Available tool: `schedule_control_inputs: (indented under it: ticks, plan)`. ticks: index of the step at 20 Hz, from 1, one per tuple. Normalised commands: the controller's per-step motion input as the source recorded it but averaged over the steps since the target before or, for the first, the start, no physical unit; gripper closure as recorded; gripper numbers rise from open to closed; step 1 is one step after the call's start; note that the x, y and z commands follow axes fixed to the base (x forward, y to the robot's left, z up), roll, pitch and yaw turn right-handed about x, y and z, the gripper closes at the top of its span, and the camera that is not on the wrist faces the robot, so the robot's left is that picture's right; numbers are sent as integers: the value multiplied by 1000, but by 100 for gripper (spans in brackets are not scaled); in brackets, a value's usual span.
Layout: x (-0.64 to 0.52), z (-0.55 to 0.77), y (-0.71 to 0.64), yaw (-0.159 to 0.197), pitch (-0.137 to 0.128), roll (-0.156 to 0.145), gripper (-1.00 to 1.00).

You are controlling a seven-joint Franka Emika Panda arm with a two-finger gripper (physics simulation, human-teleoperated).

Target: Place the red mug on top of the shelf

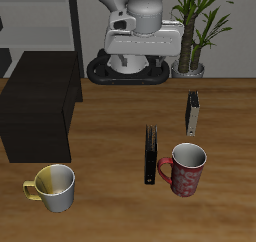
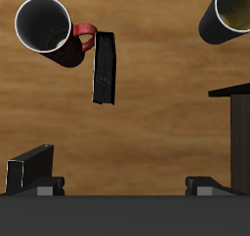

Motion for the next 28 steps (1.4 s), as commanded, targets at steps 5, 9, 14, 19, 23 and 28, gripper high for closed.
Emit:
schedule_control_inputs:
  ticks: [5, 9, 14, 19, 23, 28]
  plan:
    - [224, 145, 378, 15, -45, -19, -100]
    - [145, 88, 339, 46, -56, -31, -100]
    - [225, 39, 482, 50, -55, 2, -100]
    - [299, -73, 376, 23, -8, 22, -100]
    - [366, -133, 451, 32, 2, 20, -100]
    - [352, -173, 239, 9, -5, 16, -100]
